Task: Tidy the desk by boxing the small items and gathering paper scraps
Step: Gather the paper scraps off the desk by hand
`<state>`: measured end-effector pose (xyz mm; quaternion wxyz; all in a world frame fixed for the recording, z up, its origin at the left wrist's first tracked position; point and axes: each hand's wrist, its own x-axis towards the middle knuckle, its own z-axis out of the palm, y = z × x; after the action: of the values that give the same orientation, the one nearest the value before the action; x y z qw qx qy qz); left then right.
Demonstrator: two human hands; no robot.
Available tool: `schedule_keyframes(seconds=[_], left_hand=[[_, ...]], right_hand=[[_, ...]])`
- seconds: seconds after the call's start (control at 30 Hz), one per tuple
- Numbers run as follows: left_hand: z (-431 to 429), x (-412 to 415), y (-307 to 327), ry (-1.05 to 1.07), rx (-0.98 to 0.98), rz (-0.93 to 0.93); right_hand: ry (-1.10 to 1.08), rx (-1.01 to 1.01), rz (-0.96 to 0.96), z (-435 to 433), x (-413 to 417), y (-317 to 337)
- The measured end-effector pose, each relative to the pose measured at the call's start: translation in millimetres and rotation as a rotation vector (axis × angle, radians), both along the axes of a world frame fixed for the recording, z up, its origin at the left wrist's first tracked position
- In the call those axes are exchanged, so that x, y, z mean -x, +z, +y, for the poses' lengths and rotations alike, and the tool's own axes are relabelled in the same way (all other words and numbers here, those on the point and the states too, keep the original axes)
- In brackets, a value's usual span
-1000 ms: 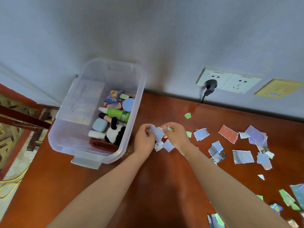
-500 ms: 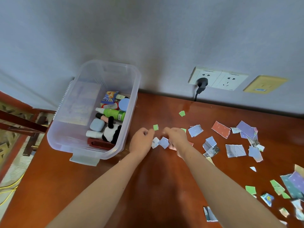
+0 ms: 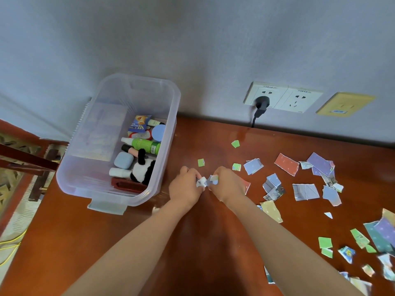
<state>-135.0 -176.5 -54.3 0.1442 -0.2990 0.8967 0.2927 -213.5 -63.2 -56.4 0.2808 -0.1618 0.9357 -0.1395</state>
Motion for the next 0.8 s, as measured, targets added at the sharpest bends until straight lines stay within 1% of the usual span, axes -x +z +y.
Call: schedule_keyframes(seconds=[0.13, 0.2, 0.23, 0.27, 0.33, 0.4, 0.43, 0.53, 0.63, 0.73, 0.8], left_hand=[[3, 4, 0, -0.013, 0.022, 0.033], [3, 3, -2, -0.037, 0.043, 0.048], [3, 2, -2, -0.046, 0.045, 0.051], [3, 1, -2, -0.049, 0.037, 0.055], [1, -1, -2, -0.018, -0.034, 0.064], [-1, -3, 2, 0.119, -0.191, 0.095], [-2, -2, 4, 0.209, -0.282, 0.123], [-7, 2, 7, 0.474, -0.477, 0.219], [-12, 2, 5, 0.670, -0.578, 0.220], [-14, -1, 6, 0.692, -0.610, 0.181], [-14, -1, 6, 0.606, -0.520, 0.141]], right_hand=[[0.034, -0.008, -0.019, 3, 1, 0], [-0.001, 0.025, -0.065, 5, 1, -1], [-0.050, 0.076, -0.110, 4, 0, -1], [-0.126, 0.153, -0.173, 3, -1, 1], [-0.366, 0.374, -0.364, 0, -1, 8], [-0.604, 0.555, -0.566, -3, 0, 18], [-0.657, 0.614, -0.636, -4, 1, 23], [-0.618, 0.715, -0.729, -6, 1, 35], [-0.575, 0.740, -0.763, -8, 2, 36], [-0.533, 0.710, -0.750, -11, 5, 33], [-0.533, 0.658, -0.705, -15, 8, 28]])
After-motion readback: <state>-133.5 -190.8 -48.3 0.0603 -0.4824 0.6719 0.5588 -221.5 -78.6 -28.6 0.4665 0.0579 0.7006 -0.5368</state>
